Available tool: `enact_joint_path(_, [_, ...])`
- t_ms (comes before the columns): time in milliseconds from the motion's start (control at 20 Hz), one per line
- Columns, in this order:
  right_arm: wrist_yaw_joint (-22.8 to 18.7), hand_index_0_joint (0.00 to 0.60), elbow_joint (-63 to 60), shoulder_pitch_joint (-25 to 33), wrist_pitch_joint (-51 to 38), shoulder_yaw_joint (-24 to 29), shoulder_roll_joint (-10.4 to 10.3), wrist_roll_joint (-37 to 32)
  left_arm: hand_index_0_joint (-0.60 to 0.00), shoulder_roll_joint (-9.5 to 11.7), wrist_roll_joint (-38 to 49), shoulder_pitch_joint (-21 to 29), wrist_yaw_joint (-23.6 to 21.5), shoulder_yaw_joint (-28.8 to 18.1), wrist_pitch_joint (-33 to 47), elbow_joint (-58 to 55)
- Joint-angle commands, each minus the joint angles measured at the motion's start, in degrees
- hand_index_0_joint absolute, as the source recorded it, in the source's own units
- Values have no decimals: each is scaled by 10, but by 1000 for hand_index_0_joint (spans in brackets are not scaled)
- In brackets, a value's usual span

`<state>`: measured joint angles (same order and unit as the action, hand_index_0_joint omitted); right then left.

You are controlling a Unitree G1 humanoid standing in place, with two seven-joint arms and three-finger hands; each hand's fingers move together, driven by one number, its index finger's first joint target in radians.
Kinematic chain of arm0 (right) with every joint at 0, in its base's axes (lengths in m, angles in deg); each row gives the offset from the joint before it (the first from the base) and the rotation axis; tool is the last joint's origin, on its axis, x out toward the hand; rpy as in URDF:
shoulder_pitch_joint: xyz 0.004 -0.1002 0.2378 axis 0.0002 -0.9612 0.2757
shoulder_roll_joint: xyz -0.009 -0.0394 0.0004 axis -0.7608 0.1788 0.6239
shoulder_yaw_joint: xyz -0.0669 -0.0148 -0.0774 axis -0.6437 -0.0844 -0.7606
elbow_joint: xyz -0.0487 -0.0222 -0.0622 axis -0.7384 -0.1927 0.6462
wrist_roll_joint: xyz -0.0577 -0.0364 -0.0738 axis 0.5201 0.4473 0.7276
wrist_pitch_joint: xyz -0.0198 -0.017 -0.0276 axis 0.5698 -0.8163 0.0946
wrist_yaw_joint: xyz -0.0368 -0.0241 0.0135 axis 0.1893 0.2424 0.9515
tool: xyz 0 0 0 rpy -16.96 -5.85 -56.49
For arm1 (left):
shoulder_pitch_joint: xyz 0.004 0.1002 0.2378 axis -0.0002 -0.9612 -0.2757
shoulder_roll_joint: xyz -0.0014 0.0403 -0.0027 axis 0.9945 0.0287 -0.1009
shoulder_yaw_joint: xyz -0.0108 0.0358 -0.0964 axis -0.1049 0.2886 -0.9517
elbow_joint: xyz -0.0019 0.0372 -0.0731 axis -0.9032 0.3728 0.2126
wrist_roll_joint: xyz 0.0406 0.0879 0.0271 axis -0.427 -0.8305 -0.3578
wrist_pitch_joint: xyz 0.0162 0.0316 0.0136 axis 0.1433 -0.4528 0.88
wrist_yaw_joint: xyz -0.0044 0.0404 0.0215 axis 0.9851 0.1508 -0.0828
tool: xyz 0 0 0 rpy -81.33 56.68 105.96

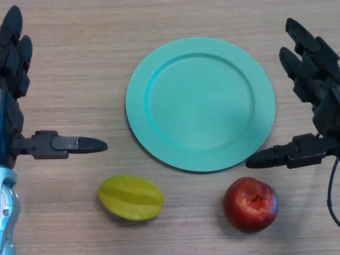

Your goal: Pick up the yellow starfruit and place it on the plate

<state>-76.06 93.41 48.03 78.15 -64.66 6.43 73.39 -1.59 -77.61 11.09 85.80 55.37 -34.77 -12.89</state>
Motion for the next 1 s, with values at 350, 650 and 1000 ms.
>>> enact_joint_path(350, [-20,0,40,28,-63,12,10,19,0,21,31,0,13,-34,43,-64])
enact_joint_path(650, [-23,0,22,44,-41,-9,1,44,0,-6,11,-104,130,-38,-43,-191])
enact_joint_path(1000, [-20,0,12,49,-44,-12,-1,43,0,-42,-139,-199,160,9,67,-191])
